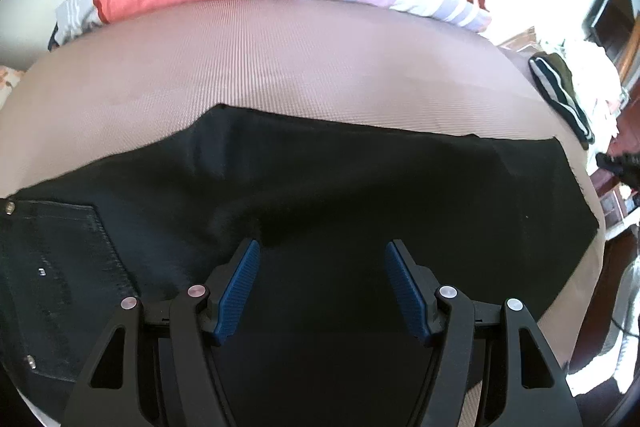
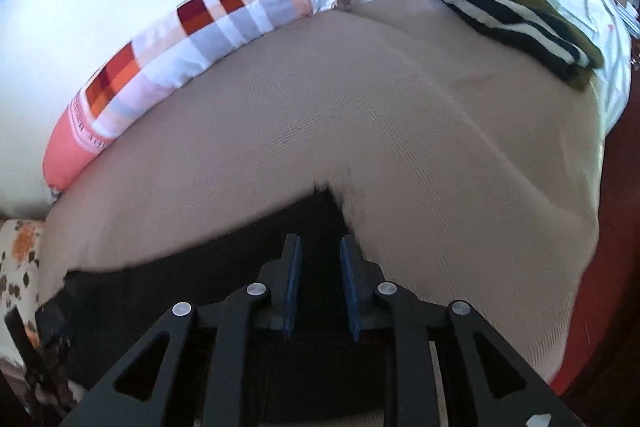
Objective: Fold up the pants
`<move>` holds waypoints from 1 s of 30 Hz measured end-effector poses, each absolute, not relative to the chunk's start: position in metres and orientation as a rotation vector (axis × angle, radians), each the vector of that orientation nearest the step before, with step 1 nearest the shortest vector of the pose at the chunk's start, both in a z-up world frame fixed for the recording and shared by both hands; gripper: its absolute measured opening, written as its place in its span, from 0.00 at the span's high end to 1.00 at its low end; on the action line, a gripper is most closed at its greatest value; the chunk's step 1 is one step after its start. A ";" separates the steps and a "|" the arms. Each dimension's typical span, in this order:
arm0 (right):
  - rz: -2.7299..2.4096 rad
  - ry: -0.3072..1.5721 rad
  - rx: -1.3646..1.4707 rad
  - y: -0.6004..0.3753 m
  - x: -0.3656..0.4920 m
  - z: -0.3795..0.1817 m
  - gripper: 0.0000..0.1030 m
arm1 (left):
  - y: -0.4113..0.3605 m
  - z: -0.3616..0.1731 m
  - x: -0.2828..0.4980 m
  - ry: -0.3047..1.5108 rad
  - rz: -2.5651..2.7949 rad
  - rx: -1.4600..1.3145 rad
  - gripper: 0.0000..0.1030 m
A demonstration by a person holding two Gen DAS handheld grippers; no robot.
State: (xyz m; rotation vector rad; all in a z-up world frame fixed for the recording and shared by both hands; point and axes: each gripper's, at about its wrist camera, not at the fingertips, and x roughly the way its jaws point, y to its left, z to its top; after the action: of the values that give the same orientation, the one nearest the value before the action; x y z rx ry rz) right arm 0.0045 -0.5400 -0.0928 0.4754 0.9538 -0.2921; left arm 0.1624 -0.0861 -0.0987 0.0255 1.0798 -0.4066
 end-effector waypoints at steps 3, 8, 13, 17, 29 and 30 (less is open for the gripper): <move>-0.325 0.993 0.455 -0.524 -0.025 -0.099 0.80 | -0.084 -0.096 0.153 1.080 -0.443 0.038 0.36; -0.349 1.065 0.419 -0.505 -0.044 -0.122 0.80 | -0.076 -0.104 0.141 1.111 -0.463 0.060 0.36; -0.379 1.117 0.406 -0.497 -0.051 -0.147 0.83 | -0.061 -0.112 0.124 1.112 -0.456 0.078 0.36; -0.412 1.104 0.467 -0.504 -0.062 -0.145 0.84 | -0.040 -0.110 0.123 1.107 -0.421 0.049 0.36; 0.066 1.067 0.302 -0.370 0.058 -0.082 0.80 | 0.034 -0.085 0.155 1.009 -0.219 -0.082 0.36; 0.130 1.079 0.287 -0.351 0.075 -0.082 0.79 | 0.042 -0.086 0.156 1.004 -0.193 -0.086 0.36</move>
State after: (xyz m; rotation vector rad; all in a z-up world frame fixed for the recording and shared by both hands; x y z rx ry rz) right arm 0.0745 -0.3507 -0.0825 0.2869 1.0786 0.1301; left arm 0.1558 0.0421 -0.0856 -0.0856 1.0039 -0.1926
